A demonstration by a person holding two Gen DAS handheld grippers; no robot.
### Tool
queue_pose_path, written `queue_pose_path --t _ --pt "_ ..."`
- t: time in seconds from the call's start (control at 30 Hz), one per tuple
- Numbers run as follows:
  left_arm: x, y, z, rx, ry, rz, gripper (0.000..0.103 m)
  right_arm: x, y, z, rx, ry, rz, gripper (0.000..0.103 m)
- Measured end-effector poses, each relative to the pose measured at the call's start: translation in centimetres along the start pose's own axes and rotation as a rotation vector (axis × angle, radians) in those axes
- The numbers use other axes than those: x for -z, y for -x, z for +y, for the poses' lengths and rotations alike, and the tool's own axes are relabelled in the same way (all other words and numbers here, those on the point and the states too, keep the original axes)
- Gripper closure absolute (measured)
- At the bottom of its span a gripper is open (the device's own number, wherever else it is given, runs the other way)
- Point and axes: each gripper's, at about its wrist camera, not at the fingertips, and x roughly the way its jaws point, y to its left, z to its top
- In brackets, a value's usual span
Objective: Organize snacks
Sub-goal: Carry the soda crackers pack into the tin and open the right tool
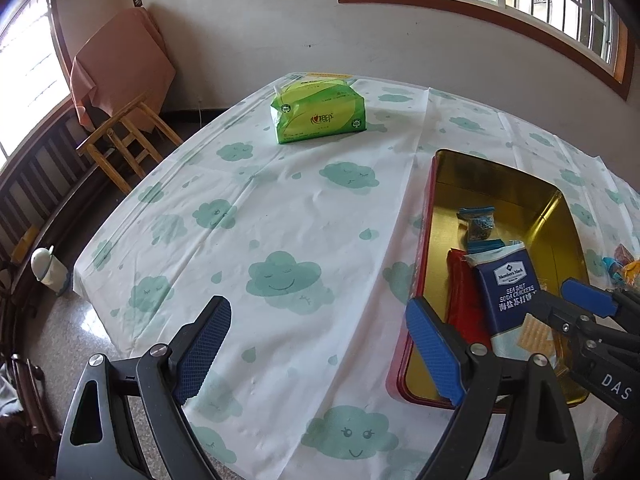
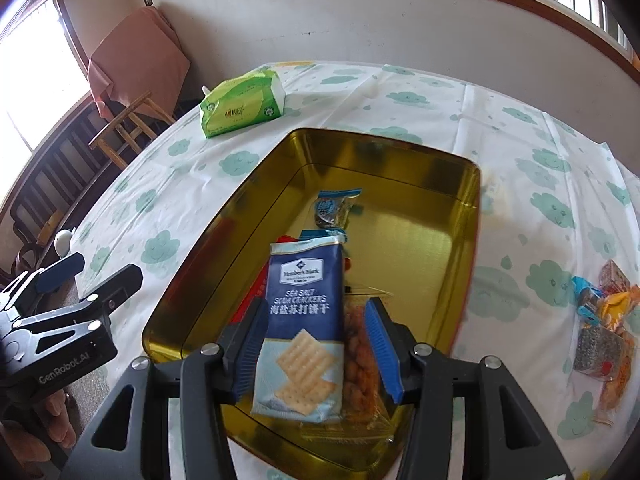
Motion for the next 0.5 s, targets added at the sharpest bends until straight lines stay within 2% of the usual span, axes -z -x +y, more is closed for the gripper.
queue_pose_path --t 0.27,0.5 --pt "-0.1 1.5 -2.9 0.042 -0.053 -0.026 0.016 1.9 4.2 -5.0 0.060 -0.063 -0.054 0.052" --pt "0.3 2.6 -6.8 0.091 -0.126 -0.040 0.016 4.8 7.9 -13.2 0.196 -0.178 -0.086 0.052"
